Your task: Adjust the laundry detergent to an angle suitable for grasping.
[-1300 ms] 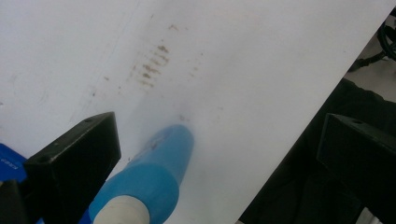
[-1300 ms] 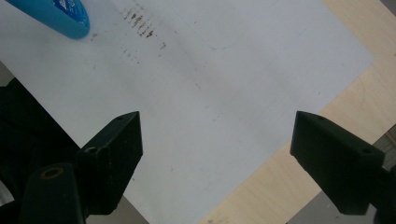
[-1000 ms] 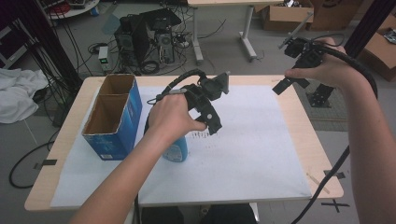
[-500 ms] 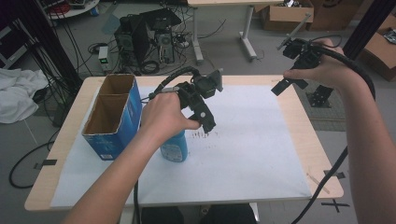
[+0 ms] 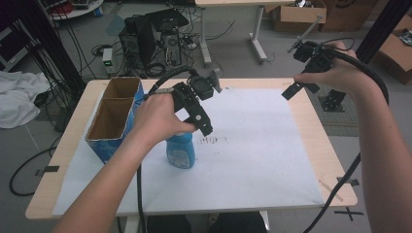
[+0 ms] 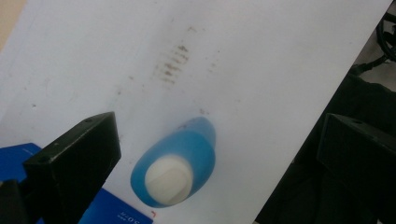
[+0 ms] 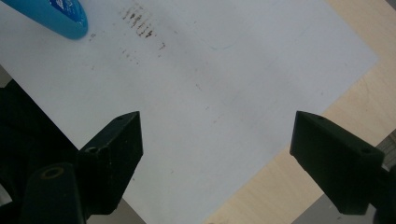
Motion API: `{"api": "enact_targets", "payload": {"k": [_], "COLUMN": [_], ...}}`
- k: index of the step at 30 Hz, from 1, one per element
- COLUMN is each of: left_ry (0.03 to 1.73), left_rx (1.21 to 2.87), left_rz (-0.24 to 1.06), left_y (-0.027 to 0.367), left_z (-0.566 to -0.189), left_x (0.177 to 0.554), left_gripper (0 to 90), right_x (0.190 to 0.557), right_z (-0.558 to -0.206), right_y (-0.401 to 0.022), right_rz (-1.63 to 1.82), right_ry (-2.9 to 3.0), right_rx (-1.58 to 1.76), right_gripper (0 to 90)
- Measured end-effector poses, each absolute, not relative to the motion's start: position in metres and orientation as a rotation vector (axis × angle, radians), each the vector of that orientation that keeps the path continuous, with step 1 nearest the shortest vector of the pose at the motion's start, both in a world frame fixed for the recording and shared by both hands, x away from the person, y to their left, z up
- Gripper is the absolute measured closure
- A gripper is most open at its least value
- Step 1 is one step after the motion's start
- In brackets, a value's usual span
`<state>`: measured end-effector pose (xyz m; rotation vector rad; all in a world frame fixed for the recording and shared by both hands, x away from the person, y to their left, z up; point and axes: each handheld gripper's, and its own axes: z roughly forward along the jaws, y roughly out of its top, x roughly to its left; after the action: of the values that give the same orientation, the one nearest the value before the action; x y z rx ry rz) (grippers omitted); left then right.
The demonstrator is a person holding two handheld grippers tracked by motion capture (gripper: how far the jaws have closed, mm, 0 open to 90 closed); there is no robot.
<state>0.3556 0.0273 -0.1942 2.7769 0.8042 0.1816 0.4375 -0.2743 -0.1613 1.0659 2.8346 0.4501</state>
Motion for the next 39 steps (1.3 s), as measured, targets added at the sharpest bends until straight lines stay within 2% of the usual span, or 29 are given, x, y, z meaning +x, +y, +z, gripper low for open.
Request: {"api": "enact_targets", "payload": {"k": [14, 34, 39], "left_ry": [0.81, 0.791, 0.793], "left_rx": [2.782, 2.798, 2.799], "left_rz": [0.214, 0.182, 0.181], "left_y": [0.059, 0.059, 0.06], "left_z": [-0.2, -0.2, -0.199], "left_x": [0.361, 0.359, 0.358], "left_gripper": [0.1, 0.1, 0.1], "right_x": [0.44, 0.44, 0.438], "right_z": [-0.167, -0.172, -0.175], "right_y": [-0.274, -0.265, -0.259], "right_rz": [0.449, 0.44, 0.465], "right_ry": [2.844, 2.852, 2.865], "right_rx": [1.069, 1.048, 1.034], "right_gripper": [17.2, 17.5, 20.6]}}
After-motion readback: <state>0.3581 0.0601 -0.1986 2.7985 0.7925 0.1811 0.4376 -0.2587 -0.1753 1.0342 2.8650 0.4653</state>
